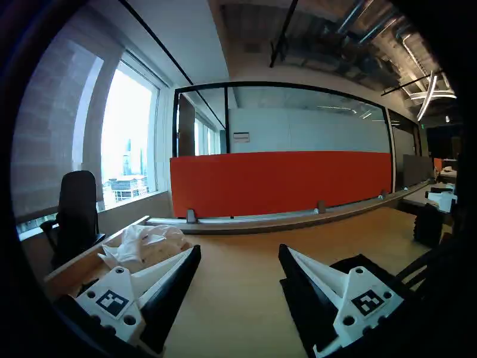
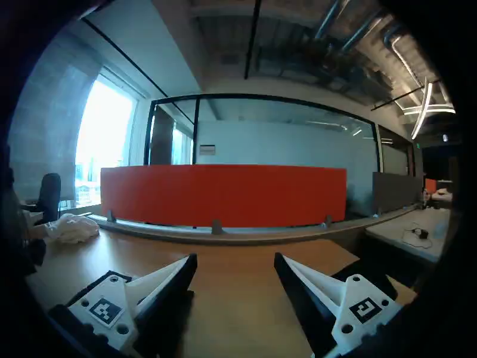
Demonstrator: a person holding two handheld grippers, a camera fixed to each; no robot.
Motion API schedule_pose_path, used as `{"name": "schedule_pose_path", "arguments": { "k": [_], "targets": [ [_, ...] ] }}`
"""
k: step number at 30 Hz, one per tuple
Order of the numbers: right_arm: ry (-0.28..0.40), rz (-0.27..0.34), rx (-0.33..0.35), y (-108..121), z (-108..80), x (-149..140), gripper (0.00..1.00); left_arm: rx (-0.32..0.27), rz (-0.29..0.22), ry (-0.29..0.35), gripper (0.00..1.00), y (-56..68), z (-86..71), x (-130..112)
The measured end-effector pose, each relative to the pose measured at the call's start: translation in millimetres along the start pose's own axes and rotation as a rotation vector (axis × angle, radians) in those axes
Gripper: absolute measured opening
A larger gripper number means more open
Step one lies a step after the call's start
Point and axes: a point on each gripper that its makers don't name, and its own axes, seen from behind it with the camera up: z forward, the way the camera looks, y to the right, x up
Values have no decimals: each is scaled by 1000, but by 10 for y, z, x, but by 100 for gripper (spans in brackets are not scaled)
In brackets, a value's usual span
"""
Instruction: Fold towel
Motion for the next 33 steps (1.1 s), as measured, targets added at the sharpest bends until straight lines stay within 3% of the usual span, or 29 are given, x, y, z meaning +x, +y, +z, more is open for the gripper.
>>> {"name": "schedule_pose_path", "arguments": {
  "k": [8,14,23,33],
  "targets": [
    [4,9,1,12,-11,619,100,0,-6,-2,97,-23,-47,643],
    [4,28,-1,30,-27,935,100,-2,-8,-6,97,-15,-88,984],
    [0,24,7,14,-36,1125,100,-32,-15,-27,97,88,-83,1092],
    [-30,-1,66,-81,-17,1148,100,-124,2,-68,97,282,-56,1085]
  ]
}}
